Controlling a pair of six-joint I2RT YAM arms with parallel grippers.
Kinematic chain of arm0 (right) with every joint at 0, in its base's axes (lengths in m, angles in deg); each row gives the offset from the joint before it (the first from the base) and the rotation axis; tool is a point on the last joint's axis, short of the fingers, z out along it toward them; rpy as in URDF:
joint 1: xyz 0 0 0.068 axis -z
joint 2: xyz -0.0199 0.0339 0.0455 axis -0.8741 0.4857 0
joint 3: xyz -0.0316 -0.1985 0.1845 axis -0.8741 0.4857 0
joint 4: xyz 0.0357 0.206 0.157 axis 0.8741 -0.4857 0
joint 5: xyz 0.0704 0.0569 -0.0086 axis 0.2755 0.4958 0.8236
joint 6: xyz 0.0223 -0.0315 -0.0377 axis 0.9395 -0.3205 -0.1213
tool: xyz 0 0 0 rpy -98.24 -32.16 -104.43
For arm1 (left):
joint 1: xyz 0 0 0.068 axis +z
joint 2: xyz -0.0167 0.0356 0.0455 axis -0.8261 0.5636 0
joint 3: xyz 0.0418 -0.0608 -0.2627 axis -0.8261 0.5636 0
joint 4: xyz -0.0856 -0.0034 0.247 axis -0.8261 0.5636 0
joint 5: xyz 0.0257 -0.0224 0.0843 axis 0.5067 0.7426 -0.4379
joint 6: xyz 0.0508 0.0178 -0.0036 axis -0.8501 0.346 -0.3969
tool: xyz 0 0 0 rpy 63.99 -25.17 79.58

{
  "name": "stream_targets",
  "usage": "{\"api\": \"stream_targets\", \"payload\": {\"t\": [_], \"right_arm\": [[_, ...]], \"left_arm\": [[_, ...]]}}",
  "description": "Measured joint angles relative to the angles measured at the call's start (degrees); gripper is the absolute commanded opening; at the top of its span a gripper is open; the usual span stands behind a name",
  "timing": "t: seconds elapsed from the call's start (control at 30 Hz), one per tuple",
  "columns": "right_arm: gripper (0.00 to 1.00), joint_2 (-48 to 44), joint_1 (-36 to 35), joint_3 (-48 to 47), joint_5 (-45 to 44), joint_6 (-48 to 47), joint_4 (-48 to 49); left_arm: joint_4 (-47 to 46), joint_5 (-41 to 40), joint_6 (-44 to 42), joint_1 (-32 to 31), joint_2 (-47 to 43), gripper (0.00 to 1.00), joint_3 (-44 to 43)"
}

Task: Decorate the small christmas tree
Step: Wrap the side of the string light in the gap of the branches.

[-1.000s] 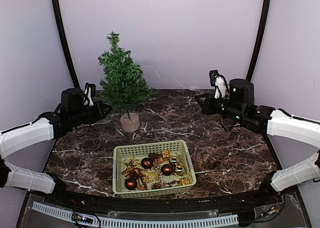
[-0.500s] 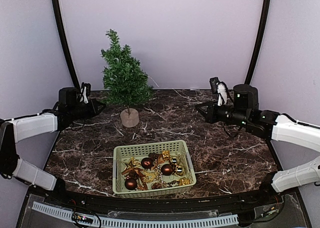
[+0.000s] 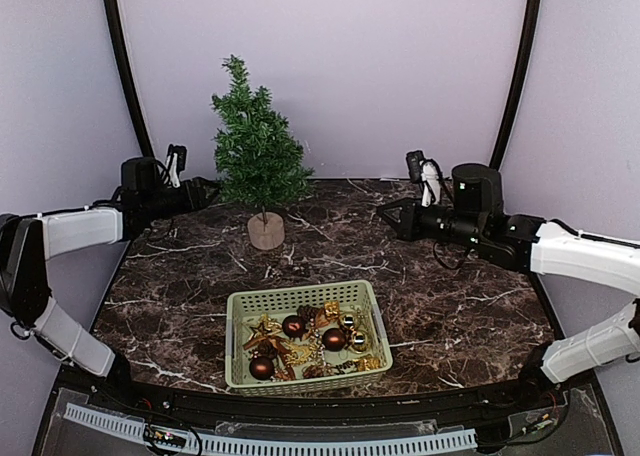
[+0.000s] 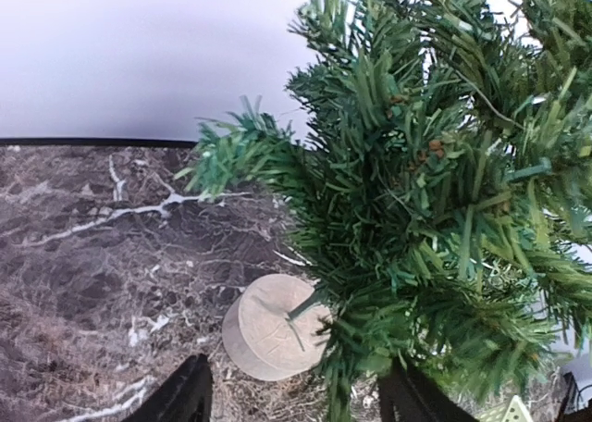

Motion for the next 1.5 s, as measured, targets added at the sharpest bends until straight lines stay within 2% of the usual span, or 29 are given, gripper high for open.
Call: {"api": "stream_targets", "payload": {"t": [0.23,0.37,0.5,0.7,0.77,0.87,1.07,1.17,1.23,1.3,1.5], "right_arm": [[0.00,2.4,-0.2,-1.3,0.1,0.7,2.3],[0.00,3.6,-0.2,-1.9,0.3,0.8,2.9],[0.00,4.0,-0.3,-2.1,0.7,1.1,3.5],[0.00,3.7,-0.3,-2.1,1.0,1.2,3.8],[0.00,3.1,-0.5,-2.1,1.5,1.1,3.8],[0.00,2.0,-1.0,-2.1,2.2,1.1,3.8],[0.00,0.2,-1.8,-1.4,3.0,1.1,3.7],[0.00,-0.7,-2.2,-1.1,3.1,0.9,3.5],[0.00,-1.4,-2.4,-1.1,3.3,0.6,3.3],[0.00,-2.1,-2.6,-1.1,3.6,0.0,2.8],[0.00,-4.0,-3.4,-1.2,5.5,-1.9,-0.9]], "left_arm": [[1.9,-4.9,1.0,-0.7,-15.0,0.79,8.6],[2.4,-6.1,2.8,-4.1,-21.4,0.83,12.1],[2.7,-6.2,4.7,-7.8,-20.4,0.84,12.9],[2.3,-6.4,6.2,-8.4,-13.7,0.83,12.6],[1.4,-6.2,6.6,-8.4,-11.4,0.77,11.9],[-0.5,-5.4,7.4,-8.4,-8.9,0.60,10.7],[-4.7,-4.5,8.2,-8.4,-7.0,0.36,9.6],[-6.0,-4.6,8.3,-8.4,-6.8,0.13,9.5],[-6.4,-4.8,7.8,-8.4,-6.8,0.03,9.4],[-6.6,-5.1,7.3,-8.4,-6.8,0.00,9.3],[-5.2,-5.5,5.9,-8.4,-7.3,0.00,9.3]]}}
